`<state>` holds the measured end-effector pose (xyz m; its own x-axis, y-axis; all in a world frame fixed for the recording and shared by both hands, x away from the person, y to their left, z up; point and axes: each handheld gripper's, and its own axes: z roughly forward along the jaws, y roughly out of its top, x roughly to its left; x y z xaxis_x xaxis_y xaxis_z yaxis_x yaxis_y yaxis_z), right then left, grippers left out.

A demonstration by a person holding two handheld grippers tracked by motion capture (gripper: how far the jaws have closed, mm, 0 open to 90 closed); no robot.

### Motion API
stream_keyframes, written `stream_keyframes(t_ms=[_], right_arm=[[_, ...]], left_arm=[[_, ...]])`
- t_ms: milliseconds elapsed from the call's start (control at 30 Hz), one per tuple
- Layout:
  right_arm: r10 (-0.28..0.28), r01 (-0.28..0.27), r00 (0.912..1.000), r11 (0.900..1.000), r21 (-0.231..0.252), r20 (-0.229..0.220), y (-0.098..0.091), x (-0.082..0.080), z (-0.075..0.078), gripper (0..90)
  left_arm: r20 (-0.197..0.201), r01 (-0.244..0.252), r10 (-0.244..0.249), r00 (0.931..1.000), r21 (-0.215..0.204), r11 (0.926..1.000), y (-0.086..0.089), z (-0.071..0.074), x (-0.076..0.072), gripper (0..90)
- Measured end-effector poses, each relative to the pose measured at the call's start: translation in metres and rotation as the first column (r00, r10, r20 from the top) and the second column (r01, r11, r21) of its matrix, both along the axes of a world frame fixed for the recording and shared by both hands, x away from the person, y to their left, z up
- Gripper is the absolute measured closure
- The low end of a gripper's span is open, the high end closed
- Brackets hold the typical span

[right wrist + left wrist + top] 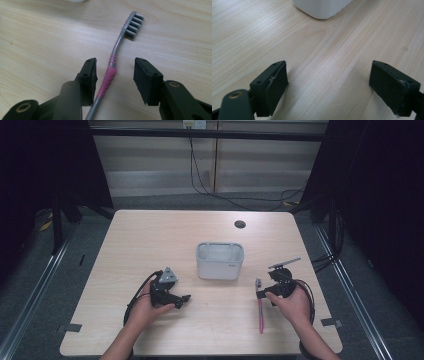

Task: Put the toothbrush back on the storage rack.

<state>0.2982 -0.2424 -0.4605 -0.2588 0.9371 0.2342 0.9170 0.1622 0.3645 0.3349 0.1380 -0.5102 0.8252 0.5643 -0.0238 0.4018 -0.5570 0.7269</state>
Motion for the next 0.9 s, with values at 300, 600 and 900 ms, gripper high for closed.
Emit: stream_keyframes(t_ms=[300,600,900], right_arm=[[0.0,0.0,0.9988,1.0,-0.006,-0.049,0.01,0.006,-0.004,57.9],[0.003,-0.007,0.9982,0.9978,-0.066,-0.06,0.021,0.006,-0.011,69.0],[-0.086,0.086,0.9963,0.9957,-0.037,-0.006,0.02,0.005,-0.015,81.0]], left_arm=[[-0.001,0.0,0.0,1.0,0.0,1.0,0.0,0.0,0.0,14.8],[-0.001,0.0,0.0,1.0,0.0,1.0,0.0,0.0,0.0,14.8],[-0.001,0.003,-0.003,1.0,0.002,1.0,0.0,0.0,0.0,14.8]])
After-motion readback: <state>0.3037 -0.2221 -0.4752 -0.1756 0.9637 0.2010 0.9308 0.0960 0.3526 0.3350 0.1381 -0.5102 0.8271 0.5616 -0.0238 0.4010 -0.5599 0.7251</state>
